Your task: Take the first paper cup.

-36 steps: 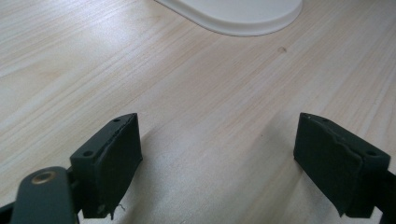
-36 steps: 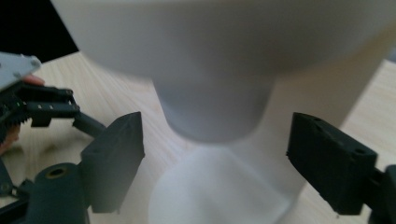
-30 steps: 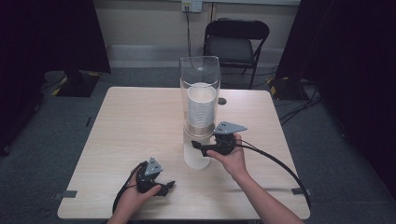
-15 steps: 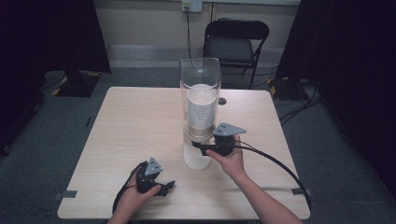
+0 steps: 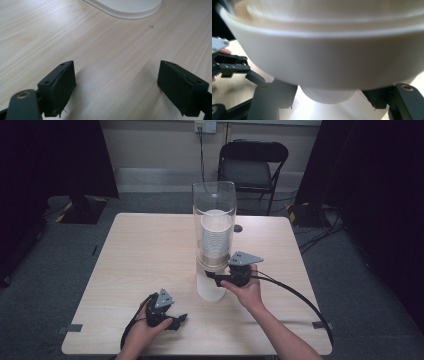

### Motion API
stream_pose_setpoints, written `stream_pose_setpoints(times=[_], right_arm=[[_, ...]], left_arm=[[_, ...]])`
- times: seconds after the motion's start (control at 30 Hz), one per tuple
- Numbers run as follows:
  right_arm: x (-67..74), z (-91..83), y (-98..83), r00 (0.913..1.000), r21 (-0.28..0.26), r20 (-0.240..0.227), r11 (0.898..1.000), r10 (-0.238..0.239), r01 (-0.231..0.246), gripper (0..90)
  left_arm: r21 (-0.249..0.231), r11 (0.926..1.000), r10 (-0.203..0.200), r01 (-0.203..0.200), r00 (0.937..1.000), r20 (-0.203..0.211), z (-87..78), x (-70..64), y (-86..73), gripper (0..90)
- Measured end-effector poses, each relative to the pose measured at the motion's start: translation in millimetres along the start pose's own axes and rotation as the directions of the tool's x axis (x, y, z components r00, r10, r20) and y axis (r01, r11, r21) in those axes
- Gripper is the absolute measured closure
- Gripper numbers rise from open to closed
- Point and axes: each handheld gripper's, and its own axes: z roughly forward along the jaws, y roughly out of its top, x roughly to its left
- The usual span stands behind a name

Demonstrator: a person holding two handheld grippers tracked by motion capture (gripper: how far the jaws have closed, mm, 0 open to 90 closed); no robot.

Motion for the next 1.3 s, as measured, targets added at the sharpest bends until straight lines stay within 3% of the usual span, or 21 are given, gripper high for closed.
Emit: stream_pose_setpoints(times=[0.03,0.07,0.13,0.17,0.23,0.3,0.33,0.43,0.47,0.6,0.63,0.93,1.3], right_arm=[[-1.6,7.3,-12.5,0.9995,0.098,0.009,0.995,-0.029,0.028,37.3],[-5.8,11.7,-36.4,0.9993,0.211,0.029,0.977,-0.023,0.016,37.2],[-5.9,4.7,-57.8,0.9982,0.154,0.046,0.987,0.039,-0.046,36.9],[-6.0,0.2,-59.2,0.9981,0.140,0.054,0.989,0.030,-0.037,36.7],[-9.7,-5.1,-56.7,0.9992,0.164,0.029,0.986,0.027,-0.031,36.1],[-17.0,-15.6,-53.9,0.9996,0.208,0.019,0.978,-0.021,0.016,35.7],[-20.9,-18.9,-54.9,0.9999,0.208,0.010,0.978,-0.006,0.004,35.6],[-28.6,-25.6,-59.9,0.9995,0.217,0.027,0.976,-0.019,0.013,35.5],[-35.5,-31.8,-67.7,0.9993,0.213,0.036,0.977,0.007,-0.014,35.4],[-44.9,-41.9,-76.7,0.9972,0.214,0.071,0.976,0.025,-0.040,35.3],[-52.0,-48.1,-79.8,0.9946,0.210,0.097,0.976,0.037,-0.056,35.1],[-71.9,-52.3,-91.9,0.9849,0.253,0.161,0.962,0.063,-0.103,34.4],[-76.1,-51.5,-93.3,0.9838,0.299,0.173,0.949,0.046,-0.097,33.0]], left_arm=[[-0.005,1.0000,-0.005,0.005,1.0000,0.000,0.2,-0.2,-0.1,14.6],[-0.003,1.0000,-0.003,0.003,1.0000,-0.001,0.0,-0.1,-0.1,14.5],[0.001,1.0000,0.001,-0.001,1.0000,-0.001,-0.3,0.1,-0.2,14.5],[0.001,1.0000,0.000,0.000,1.0000,-0.001,-0.3,0.1,-0.2,14.5],[0.001,1.0000,0.001,-0.001,1.0000,0.000,-0.3,0.2,-0.2,14.5],[-0.001,1.0000,0.000,0.000,1.0000,-0.001,0.4,0.3,0.1,14.1],[-0.001,1.0000,-0.001,0.001,1.0000,0.000,0.8,0.5,0.3,13.7],[0.000,1.0000,-0.001,0.001,1.0000,0.000,0.9,0.6,0.4,13.2],[0.001,1.0000,0.000,0.000,1.0000,-0.001,0.8,0.6,0.5,13.1],[0.001,1.0000,-0.001,0.001,1.0000,-0.004,0.9,0.3,0.5,13.1],[0.001,1.0000,-0.002,0.002,1.0000,-0.004,1.0,0.2,0.4,13.0],[-0.002,1.0000,-0.005,0.005,1.0000,-0.004,1.0,0.2,0.4,13.0],[-0.001,1.0000,-0.003,0.003,1.0000,-0.004,1.0,0.3,0.4,13.0]])
